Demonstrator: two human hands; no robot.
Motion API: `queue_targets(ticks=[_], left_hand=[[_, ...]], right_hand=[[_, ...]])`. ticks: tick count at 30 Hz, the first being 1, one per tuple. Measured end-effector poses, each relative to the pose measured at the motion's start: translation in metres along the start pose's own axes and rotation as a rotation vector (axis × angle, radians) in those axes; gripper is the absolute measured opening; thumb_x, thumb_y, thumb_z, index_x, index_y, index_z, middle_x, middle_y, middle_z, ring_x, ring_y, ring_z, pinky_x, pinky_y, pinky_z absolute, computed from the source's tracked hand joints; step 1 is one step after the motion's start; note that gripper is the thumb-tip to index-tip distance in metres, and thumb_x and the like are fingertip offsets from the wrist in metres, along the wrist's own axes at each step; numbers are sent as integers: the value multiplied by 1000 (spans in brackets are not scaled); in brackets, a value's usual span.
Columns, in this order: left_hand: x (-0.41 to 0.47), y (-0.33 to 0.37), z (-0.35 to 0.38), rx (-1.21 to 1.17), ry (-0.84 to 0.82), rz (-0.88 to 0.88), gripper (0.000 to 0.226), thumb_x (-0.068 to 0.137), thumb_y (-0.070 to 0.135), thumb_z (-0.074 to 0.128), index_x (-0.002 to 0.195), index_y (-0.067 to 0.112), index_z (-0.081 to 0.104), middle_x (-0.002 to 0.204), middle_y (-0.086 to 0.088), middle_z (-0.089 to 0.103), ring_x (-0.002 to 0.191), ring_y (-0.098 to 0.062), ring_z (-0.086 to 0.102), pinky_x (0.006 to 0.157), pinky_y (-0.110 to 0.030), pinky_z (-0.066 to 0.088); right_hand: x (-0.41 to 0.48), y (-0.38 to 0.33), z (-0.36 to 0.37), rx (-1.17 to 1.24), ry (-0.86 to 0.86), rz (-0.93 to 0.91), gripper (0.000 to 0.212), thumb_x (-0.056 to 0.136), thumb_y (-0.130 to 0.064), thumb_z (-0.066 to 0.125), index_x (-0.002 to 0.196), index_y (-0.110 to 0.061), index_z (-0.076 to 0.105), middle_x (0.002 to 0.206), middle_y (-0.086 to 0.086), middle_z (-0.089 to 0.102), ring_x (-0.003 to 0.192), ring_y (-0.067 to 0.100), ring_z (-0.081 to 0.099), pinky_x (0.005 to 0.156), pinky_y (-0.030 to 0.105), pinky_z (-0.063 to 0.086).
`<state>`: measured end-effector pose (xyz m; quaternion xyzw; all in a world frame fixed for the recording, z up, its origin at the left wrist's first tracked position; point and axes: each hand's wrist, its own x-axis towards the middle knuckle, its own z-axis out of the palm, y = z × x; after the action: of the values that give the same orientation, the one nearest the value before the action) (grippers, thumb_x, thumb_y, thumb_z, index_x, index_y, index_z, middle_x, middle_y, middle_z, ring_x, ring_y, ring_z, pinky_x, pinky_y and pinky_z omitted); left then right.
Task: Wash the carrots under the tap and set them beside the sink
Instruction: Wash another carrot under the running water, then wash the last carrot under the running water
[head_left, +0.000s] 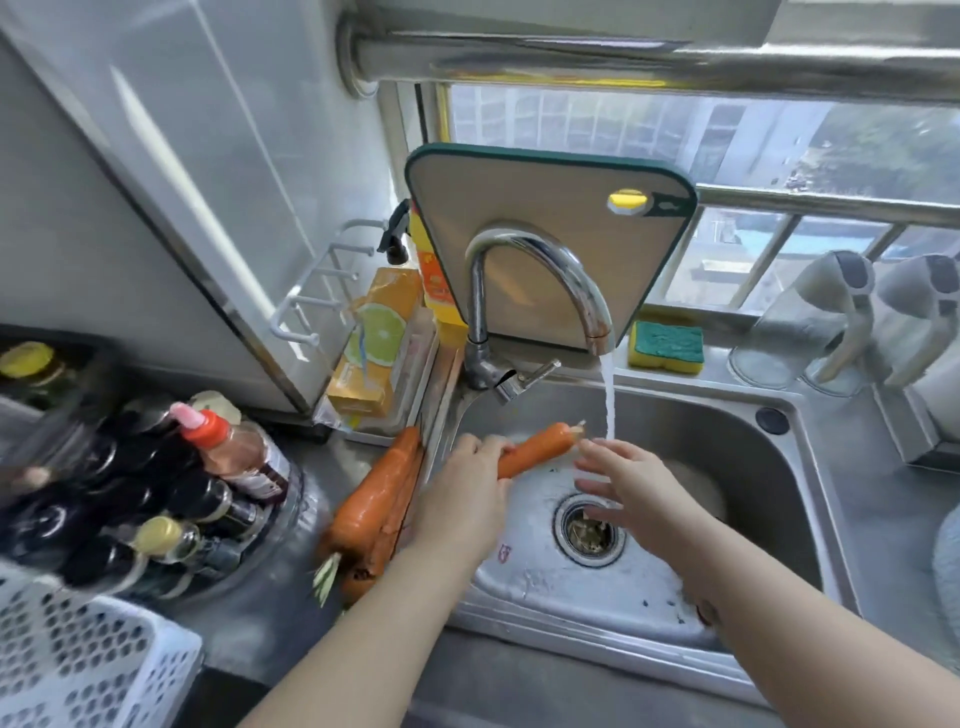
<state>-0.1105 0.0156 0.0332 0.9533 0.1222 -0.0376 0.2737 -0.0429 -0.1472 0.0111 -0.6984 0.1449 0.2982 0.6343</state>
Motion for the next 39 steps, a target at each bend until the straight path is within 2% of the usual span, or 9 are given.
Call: queue_targets(ticks=[3, 9, 18, 23, 27, 30, 33, 36, 39], left_hand=[[-7, -28, -27, 38, 118, -115, 34, 95, 25, 50, 128, 25, 48, 120, -2, 50, 114, -23, 47, 93, -36, 41], [-10, -98, -53, 21, 92, -463, 36, 96, 23, 45, 129, 10, 50, 122, -14, 53, 115, -33, 50, 97, -41, 41], [-5, -137, -46, -28, -49, -569, 34, 97, 18, 44, 129, 8, 51, 126, -15, 57, 116, -33, 53, 96, -36, 41], [-2, -144, -45, -65, -148, -554, 35, 101, 23, 33, 125, 9, 54, 127, -14, 57, 115, -31, 53, 95, -33, 40], [-1, -132, -44, -129, -109, -538, 38, 100, 27, 32, 126, 12, 55, 121, -13, 59, 108, -29, 55, 94, -36, 43], [-4, -102, -44, -1, 21, -398, 41, 99, 34, 36, 137, 21, 46, 135, -4, 50, 120, -25, 49, 101, -42, 40], [1, -58, -33, 70, 135, -163, 38, 97, 33, 41, 133, 26, 49, 134, 3, 51, 120, -21, 51, 98, -38, 39], [13, -26, -4, 10, -23, -22, 36, 96, 32, 43, 131, 27, 49, 132, 5, 53, 114, -17, 55, 96, -36, 44], [20, 3, 36, 16, -312, 29, 37, 96, 34, 43, 133, 28, 48, 132, 7, 53, 116, -16, 54, 97, -35, 44]], right_hand=[[-2, 0, 20, -79, -83, 40, 22, 93, -29, 57, 112, -17, 59, 111, 5, 64, 100, 24, 62, 85, 40, 48], [-3, -2, 50, -180, -166, 41, 10, 95, -27, 55, 97, -19, 61, 101, 4, 68, 90, 21, 63, 90, 39, 46], [6, -4, 68, -229, -180, 56, 14, 94, -28, 56, 102, -18, 62, 98, 2, 70, 88, 19, 65, 90, 36, 46], [9, 0, 67, -236, -164, 70, 13, 94, -27, 56, 100, -19, 63, 96, 2, 70, 86, 19, 65, 89, 36, 45], [10, 4, 60, -226, -150, 96, 10, 95, -26, 56, 98, -20, 63, 96, 3, 70, 86, 19, 65, 88, 37, 45], [9, 7, 48, -211, -120, 107, 12, 95, -24, 55, 102, -17, 62, 96, 4, 69, 83, 20, 63, 84, 35, 46], [12, 15, 24, -238, -70, 110, 18, 95, -22, 55, 108, -11, 62, 92, 5, 68, 72, 16, 60, 77, 29, 48], [15, 28, -9, -361, -3, 141, 19, 95, -22, 56, 109, -10, 62, 93, 9, 66, 68, 17, 55, 54, 18, 43], [25, 49, -58, -607, 96, 156, 17, 92, -23, 57, 94, -9, 66, 88, 10, 66, 73, 18, 55, 60, 25, 40]])
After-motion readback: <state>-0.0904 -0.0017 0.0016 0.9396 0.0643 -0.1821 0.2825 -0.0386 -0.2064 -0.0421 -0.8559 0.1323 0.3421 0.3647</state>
